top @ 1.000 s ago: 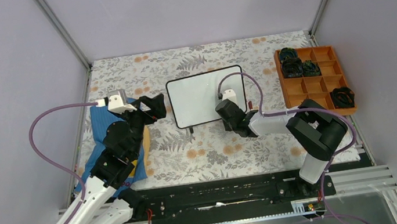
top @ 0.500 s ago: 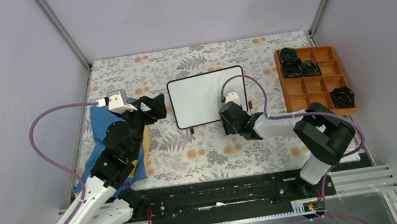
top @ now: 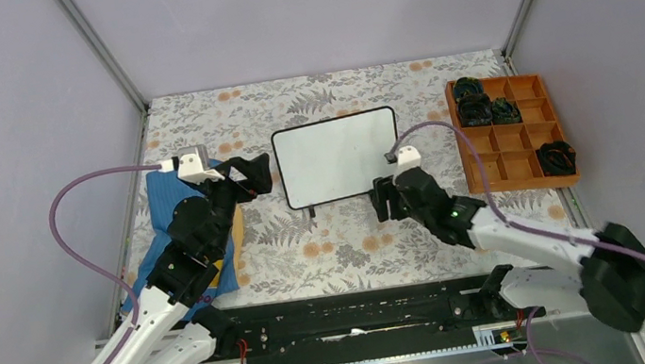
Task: Write a sentence on the whiteboard
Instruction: Move the whiteboard to the center of the board, then open the pen cap at the center of the board.
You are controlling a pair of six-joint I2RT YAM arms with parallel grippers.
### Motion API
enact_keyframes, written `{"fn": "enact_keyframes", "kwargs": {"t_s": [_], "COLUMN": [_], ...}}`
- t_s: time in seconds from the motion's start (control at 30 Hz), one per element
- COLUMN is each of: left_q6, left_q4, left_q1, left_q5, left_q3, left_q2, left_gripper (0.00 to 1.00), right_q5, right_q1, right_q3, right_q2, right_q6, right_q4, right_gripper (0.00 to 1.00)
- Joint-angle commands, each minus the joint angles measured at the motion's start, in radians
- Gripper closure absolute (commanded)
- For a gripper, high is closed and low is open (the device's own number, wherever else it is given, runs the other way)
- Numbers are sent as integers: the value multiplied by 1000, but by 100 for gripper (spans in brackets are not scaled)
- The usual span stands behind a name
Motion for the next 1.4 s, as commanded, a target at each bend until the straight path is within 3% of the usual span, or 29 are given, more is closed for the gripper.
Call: {"fn": "enact_keyframes", "kwargs": {"t_s": [0.0, 0.2, 0.4, 0.57, 0.87, 1.13, 1.37], "left_q6": [25, 28, 21, -17, 10, 19, 20], "left_q4": [39, 57, 77, 93, 110, 98, 94], "left_q1": [-6, -6, -5, -5, -6, -6, -6], "left_q5": [20, 24, -8, 32, 86, 99, 109], "left_q3": [9, 4, -6, -4, -29, -18, -17], "left_q2": [-1, 1, 4, 36, -16, -2, -3], "left_gripper": [1, 1, 1, 1, 1, 1, 1], "right_q5": [24, 209, 149, 30, 36, -19, -69], "right_q1": [4, 2, -103, -212, -242, -322, -329], "right_q3": [-64, -89, -35, -39, 25, 50, 72], "right_q2": [-223, -313, -193, -167, -17, 90, 170], "right_q6": [44, 225, 305, 274, 135, 134, 128], "right_q4": [-30, -111, -216, -228, -179, -117, -76], "right_gripper": [29, 23, 22, 26, 39, 52, 54]}}
